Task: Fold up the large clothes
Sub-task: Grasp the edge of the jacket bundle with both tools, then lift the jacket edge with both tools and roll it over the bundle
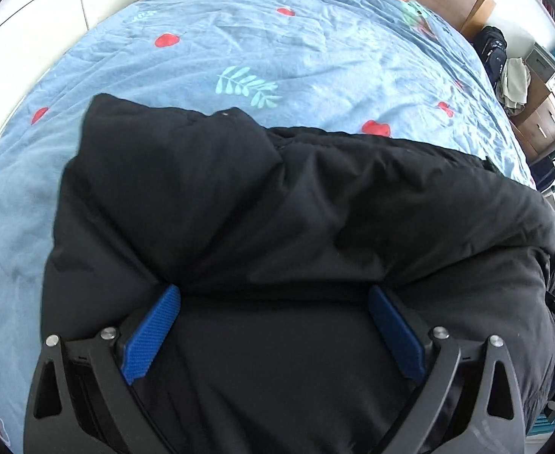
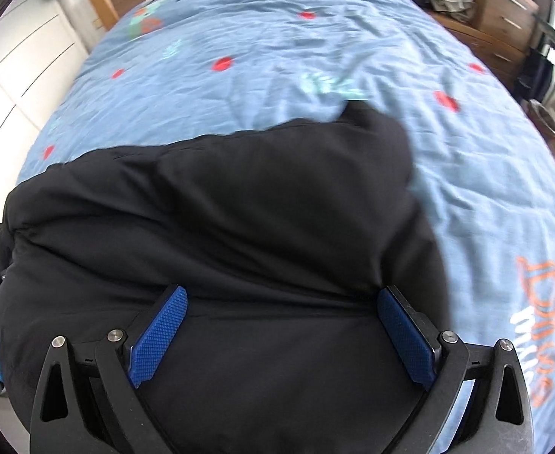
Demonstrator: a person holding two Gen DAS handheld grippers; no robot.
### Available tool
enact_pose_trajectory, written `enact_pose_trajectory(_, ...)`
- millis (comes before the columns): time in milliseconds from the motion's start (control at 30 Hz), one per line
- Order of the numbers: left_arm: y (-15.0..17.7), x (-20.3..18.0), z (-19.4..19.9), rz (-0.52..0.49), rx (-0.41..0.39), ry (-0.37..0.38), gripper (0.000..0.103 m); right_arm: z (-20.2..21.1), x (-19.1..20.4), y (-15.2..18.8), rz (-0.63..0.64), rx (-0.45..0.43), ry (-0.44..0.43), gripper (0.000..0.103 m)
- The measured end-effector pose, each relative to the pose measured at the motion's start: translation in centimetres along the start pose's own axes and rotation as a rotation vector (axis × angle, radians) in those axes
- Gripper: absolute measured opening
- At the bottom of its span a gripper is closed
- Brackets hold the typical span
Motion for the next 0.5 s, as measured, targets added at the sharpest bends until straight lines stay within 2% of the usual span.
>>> enact_pose_trajectory(233,0.9,2.5,4.0,0.005,-0.038,0.006,0.1,3.6,-4.4,0.7,-0.077,-0.037,0.001,0.099)
enact_pose_trajectory(500,2.3,8.6,7.6,0.079,-0.066,0.009,0.1,5.3,-6.3,2.7,-0.166,-0.028,-0.11,0.1)
Point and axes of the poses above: each gripper's, at about its wrist camera, not at the fingertips, and z roughly against the way its jaws point, x to its left, y to its underside, the point moved 8 cm from there along -z, roughly the way its jaws point
